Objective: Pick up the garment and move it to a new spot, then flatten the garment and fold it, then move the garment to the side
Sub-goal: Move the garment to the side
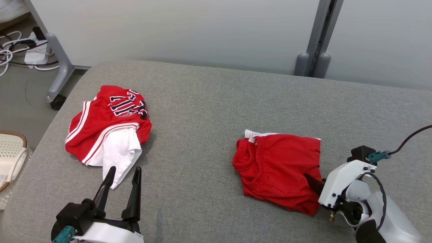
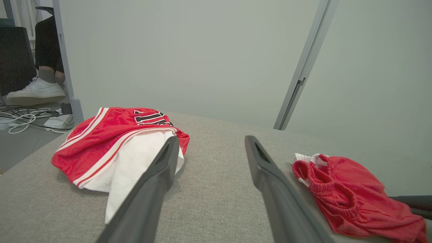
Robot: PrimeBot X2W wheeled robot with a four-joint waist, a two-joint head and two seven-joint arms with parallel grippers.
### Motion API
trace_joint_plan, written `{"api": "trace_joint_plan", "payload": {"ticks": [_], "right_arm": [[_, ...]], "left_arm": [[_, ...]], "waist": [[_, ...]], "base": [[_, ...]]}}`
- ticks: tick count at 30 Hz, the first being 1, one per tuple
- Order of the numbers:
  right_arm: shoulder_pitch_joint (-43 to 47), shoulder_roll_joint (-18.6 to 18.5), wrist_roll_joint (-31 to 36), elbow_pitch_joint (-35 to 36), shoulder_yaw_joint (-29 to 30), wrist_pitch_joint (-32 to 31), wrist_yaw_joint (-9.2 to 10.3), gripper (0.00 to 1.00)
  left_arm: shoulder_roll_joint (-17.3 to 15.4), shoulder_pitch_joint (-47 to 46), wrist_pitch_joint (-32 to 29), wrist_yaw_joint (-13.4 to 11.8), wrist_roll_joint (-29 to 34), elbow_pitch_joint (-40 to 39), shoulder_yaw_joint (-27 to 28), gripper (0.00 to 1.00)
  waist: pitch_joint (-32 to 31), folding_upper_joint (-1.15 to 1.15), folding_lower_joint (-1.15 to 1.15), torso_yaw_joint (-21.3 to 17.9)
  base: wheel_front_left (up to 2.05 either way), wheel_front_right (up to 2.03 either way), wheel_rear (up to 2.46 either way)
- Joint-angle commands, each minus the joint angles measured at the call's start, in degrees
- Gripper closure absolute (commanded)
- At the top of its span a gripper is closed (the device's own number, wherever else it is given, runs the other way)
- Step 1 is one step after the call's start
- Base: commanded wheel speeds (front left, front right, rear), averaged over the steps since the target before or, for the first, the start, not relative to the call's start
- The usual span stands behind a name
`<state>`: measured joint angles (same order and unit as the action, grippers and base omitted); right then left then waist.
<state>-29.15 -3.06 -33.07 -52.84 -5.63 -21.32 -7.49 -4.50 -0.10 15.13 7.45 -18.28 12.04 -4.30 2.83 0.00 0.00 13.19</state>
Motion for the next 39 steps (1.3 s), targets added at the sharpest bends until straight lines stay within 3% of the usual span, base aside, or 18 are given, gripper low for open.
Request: {"api": "trace_joint_plan", "payload": {"ticks": [1, 2, 3, 17, 33, 39], "right_arm": [[0.28, 0.24, -1.03, -1.31, -1.03, -0.70, -0.01, 0.21], [0.08, 0.23, -1.68, -1.73, -1.54, -0.49, -0.01, 0.69], [-0.05, 0.24, -2.46, -1.87, -2.02, -0.20, -0.01, 1.00], [-2.89, -0.62, -5.15, -0.92, -5.14, 10.22, -0.01, 1.00], [0.03, -2.32, -6.76, 3.53, -7.20, 13.20, -0.01, 1.00], [0.60, -2.40, -7.28, 5.67, -7.69, 13.59, -0.01, 1.00]], "left_arm": [[-0.32, -0.84, 0.01, 0.07, -0.28, 0.06, 0.08, 0.00], [-0.33, -0.86, 0.01, 0.07, -0.29, 0.06, 0.11, 0.00], [-0.33, -0.89, 0.01, 0.07, -0.25, 0.05, 0.17, 0.00], [-0.61, -0.11, 0.01, 0.07, 0.15, -1.73, -0.52, 0.00], [-1.87, -1.49, 0.01, 0.07, -0.22, -5.01, -6.09, 0.00], [-2.65, -2.04, 0.00, 0.07, -0.59, -5.37, -8.18, 0.00]], "waist": [[0.06, 0.00, 0.00, 0.19], [0.07, 0.00, 0.00, 0.21], [0.09, 0.00, 0.00, 0.19], [-0.11, 0.00, 0.00, -4.89], [0.66, 0.00, 0.00, -24.86], [1.98, 0.00, 0.00, -30.29]], "base": [[0.00, 0.00, 0.00], [0.00, 0.00, 0.00], [0.00, 0.00, 0.00], [0.00, 0.00, 0.00], [0.00, 0.00, 0.00], [0.00, 0.00, 0.00]]}}
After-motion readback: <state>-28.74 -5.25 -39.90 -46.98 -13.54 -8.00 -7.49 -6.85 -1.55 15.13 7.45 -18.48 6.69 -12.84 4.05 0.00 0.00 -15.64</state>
